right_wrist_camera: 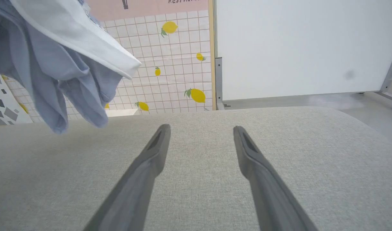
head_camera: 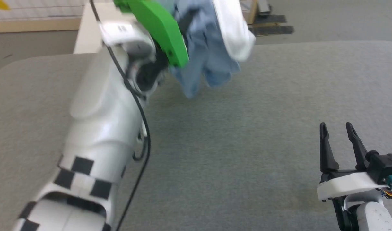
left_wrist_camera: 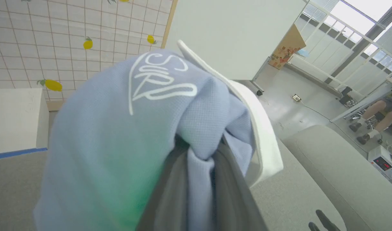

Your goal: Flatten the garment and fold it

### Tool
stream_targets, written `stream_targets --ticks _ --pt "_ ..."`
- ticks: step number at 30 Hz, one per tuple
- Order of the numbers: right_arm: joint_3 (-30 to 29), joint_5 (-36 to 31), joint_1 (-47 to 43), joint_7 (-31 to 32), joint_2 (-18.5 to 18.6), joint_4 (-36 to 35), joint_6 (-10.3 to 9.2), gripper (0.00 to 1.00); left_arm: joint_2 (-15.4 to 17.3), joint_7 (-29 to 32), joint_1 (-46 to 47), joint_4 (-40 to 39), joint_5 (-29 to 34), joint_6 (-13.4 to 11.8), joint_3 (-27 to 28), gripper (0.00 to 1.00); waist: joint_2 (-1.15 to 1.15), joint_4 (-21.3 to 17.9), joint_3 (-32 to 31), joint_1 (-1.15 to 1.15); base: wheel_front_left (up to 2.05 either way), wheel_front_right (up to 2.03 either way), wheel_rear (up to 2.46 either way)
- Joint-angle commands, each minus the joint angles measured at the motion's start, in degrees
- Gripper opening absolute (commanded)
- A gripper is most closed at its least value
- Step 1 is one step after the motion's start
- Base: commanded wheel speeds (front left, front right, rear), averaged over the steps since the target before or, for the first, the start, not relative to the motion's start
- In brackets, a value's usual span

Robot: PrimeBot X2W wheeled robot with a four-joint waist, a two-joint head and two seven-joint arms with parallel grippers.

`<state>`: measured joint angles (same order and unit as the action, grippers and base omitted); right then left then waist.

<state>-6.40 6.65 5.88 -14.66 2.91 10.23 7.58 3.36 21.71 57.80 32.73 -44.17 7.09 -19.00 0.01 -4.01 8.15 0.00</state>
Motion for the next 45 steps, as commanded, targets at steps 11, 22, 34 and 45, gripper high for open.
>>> stream_targets --ticks 11,22,34,45 --pt "-0.3 0.8 -1.3 -0.3 0.0 -0.7 -0.09 1.00 0.9 9.3 -14.2 8.6 3.0 -1.0 -12.0 0.00 -0.01 -3.7 1.4 0.00 0.00 0.00 0.00" --pt "-0.1 1.1 -2.4 -0.3 0.0 0.1 -0.09 1.00 0.2 13.4 -18.0 15.4 2.0 -2.0 -14.9 1.00 -0.01 -2.2 0.7 0.00 0.00 0.00 0.00" --pt "1.1 2.1 -4.0 -0.3 0.0 1.5 -0.09 1.00 1.6 15.0 -13.9 3.0 -9.3 -1.8 -4.8 1.00 -0.01 2.8 -4.3 0.00 0.00 0.00 0.00" --pt "1.0 2.4 -4.1 -0.3 0.0 0.7 -0.09 1.00 10.3 -14.8 -18.5 -10.5 -0.4 -5.0 5.6 1.00 -0.01 5.3 -4.7 0.00 0.00 0.00 0.00"
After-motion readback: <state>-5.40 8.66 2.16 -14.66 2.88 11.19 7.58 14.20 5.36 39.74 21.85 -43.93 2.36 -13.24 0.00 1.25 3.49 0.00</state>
